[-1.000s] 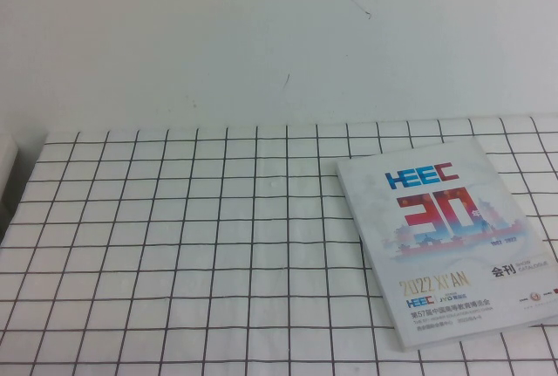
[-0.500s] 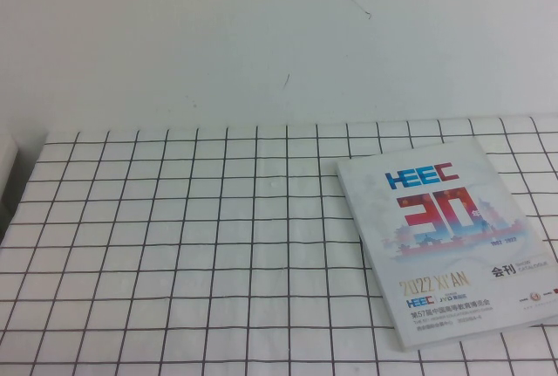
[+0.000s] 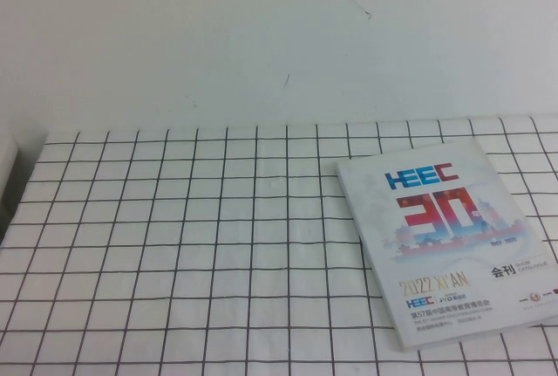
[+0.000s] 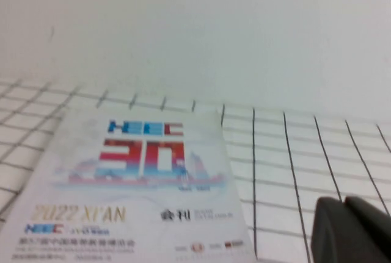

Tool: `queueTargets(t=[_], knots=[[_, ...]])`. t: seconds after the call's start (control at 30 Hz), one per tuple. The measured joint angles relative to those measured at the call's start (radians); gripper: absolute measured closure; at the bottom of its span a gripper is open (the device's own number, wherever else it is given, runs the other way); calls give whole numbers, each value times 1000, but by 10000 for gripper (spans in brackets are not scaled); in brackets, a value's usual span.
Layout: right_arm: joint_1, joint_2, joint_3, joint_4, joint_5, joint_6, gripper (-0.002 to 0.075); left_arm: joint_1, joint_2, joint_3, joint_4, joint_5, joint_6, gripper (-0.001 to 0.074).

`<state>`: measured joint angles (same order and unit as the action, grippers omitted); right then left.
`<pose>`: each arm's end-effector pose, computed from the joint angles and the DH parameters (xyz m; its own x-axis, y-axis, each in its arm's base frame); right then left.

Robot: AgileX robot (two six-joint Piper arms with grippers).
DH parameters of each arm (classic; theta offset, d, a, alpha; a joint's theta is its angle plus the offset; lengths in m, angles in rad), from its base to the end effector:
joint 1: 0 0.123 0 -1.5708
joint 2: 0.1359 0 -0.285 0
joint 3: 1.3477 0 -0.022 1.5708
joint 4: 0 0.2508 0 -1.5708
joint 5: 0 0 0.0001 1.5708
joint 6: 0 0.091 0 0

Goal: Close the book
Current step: 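Close the open booklet and leave it lying on the table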

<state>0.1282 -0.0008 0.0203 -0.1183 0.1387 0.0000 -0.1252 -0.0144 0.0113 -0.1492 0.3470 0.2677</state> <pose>0.0568 0.0058 0.1938 -0.0559 -0.1251 -0.9906 -0.1190 0.9859 -0.1178 0.0519 -0.0112 0.1792 -0.2245 0.1560 -0.9619 0.2034 0.9729 0.1103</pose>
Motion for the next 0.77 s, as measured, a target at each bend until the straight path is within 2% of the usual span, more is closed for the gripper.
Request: queueTargets(t=[0.2,0.77], knots=[[-72,-11,3,-27,199,-7,729,0,0,0,0,-2,0,738],[-81,-11,0,-34,216,-21,729,0,0,0,0,-2,-17,738]])
